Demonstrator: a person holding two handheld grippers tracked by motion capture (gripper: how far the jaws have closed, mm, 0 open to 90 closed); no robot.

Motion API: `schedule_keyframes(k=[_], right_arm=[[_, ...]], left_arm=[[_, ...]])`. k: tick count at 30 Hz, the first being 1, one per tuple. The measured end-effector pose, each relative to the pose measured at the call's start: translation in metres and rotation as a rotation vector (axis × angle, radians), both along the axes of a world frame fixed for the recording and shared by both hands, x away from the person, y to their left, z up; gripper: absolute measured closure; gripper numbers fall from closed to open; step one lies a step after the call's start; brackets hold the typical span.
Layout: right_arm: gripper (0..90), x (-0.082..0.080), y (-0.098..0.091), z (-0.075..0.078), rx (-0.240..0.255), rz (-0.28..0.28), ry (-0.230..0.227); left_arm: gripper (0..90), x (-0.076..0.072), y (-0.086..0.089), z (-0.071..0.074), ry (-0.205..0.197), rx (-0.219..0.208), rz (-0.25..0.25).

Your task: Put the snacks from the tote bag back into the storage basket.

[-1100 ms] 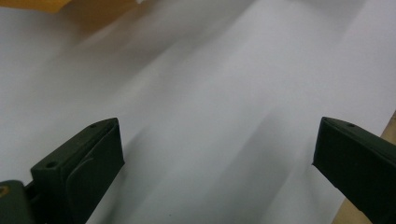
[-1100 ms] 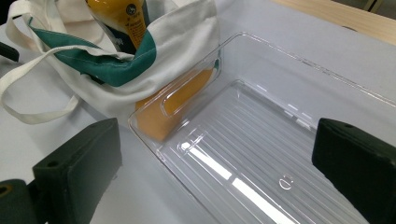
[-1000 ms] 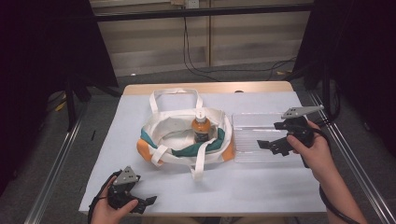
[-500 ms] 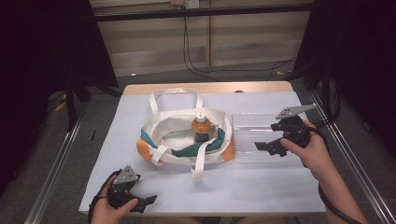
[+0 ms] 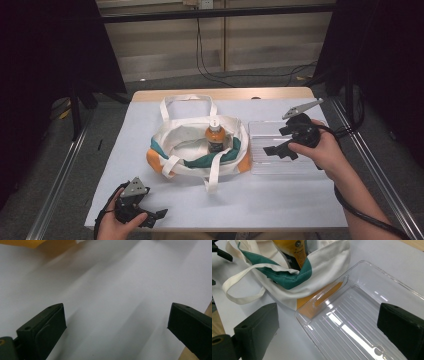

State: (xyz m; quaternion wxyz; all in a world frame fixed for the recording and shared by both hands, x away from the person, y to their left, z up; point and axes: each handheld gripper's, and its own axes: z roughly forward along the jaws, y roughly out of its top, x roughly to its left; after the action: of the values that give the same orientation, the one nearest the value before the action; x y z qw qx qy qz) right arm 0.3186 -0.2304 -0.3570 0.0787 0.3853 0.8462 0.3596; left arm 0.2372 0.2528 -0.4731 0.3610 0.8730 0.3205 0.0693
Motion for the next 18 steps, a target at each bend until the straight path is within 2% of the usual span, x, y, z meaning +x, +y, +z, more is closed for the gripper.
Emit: schedule_keyframes(k=[9, 12, 18], right_arm=[[4.6, 0.013, 0.016, 0.016, -0.070, 0.029, 0.007], [4.6, 0.015, 0.019, 0.018, -0.083, 0.028, 0.013], [4.6, 0.020, 0.024, 0.020, -0.075, 0.042, 0.020]], left_arm=[[1.4, 0.000, 0.001, 0.001, -0.003, 0.010, 0.002], [1.4, 0.000, 0.001, 0.002, -0.003, 0.008, 0.002], [1.3, 0.000, 0.002, 0.002, -0.001, 0.015, -0.002]])
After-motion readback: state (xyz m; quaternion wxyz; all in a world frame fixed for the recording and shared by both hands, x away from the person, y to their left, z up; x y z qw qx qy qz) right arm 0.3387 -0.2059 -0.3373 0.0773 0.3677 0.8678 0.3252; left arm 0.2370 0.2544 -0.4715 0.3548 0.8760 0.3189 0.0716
